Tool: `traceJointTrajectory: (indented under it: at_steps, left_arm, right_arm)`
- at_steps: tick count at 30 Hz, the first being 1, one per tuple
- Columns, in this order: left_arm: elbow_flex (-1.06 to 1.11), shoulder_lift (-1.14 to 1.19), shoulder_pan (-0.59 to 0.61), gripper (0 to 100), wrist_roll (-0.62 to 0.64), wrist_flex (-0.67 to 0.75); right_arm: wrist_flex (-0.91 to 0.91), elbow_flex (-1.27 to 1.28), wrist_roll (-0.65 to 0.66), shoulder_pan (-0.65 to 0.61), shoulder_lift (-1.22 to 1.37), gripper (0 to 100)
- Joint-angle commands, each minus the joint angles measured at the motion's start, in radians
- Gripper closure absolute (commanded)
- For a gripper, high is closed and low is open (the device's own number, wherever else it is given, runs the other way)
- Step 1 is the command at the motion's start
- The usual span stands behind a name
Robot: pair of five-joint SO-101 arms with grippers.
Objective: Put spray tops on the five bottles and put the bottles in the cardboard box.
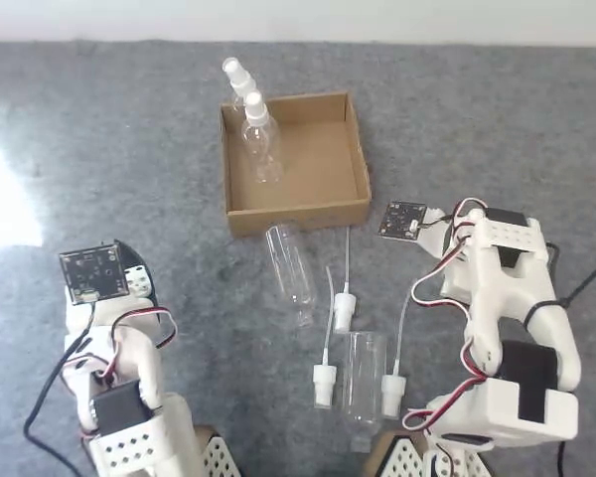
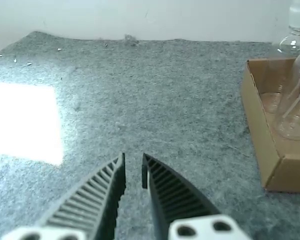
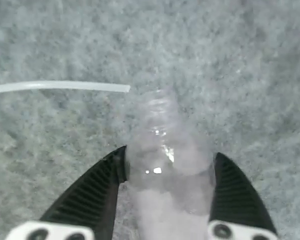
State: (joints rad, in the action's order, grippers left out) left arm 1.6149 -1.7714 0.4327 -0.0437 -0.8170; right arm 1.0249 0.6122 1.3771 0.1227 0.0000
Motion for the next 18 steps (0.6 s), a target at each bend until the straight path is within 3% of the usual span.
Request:
traceJointTrajectory:
  at_steps: [1,8,18]
  left_arm:
    - [-0.01,-0.006,0.002,94,-0.009,0.035]
    - [-0.01,-0.006,0.002,94,-0.009,0.035]
    - [-0.01,-0.006,0.002,94,-0.009,0.035]
  right_arm:
    - [-0.01,-0.005,-0.011,0.021,-0.048,83.6]
    - [-0.012,-0.006,-0.229,0.018,-0.05,83.6]
    - [-0.016,-0.011,-0.373,0.016,-0.051,83.5]
